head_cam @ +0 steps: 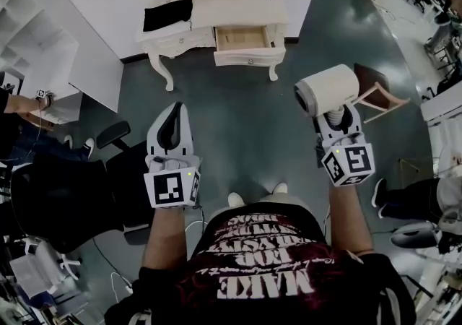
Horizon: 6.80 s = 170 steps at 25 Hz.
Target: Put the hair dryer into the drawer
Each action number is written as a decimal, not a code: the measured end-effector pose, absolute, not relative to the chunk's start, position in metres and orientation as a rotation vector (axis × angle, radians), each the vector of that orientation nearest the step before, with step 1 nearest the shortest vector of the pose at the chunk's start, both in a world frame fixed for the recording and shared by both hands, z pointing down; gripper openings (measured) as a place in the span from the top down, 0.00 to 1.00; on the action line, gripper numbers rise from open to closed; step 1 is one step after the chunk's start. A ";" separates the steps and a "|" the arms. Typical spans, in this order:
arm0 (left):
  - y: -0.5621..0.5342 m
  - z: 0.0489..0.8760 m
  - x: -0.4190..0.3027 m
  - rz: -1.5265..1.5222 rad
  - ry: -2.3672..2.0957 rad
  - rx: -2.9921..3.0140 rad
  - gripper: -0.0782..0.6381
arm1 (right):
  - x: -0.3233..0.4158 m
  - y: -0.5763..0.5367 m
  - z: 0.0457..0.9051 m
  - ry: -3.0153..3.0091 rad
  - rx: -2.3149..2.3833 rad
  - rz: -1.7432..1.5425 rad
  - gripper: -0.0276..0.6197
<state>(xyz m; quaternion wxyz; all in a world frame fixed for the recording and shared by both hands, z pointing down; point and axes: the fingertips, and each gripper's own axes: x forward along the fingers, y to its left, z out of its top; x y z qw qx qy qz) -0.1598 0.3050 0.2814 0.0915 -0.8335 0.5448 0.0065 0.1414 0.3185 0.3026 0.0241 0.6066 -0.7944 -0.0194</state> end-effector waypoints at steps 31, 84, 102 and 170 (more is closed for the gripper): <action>0.139 0.312 -0.129 -0.105 1.649 -2.490 0.88 | 0.183 0.155 0.331 -2.499 1.803 0.070 0.62; -0.046 0.326 -0.069 -0.176 1.633 -2.449 0.88 | 0.206 -0.037 0.355 -2.523 1.672 0.156 0.62; -0.147 0.336 -0.104 -0.143 1.563 -2.539 0.88 | 0.157 -0.127 0.350 -2.488 1.677 0.145 0.62; -0.282 0.409 -0.114 -0.296 1.792 -2.568 0.88 | 0.083 -0.305 0.616 -2.392 0.940 0.445 0.62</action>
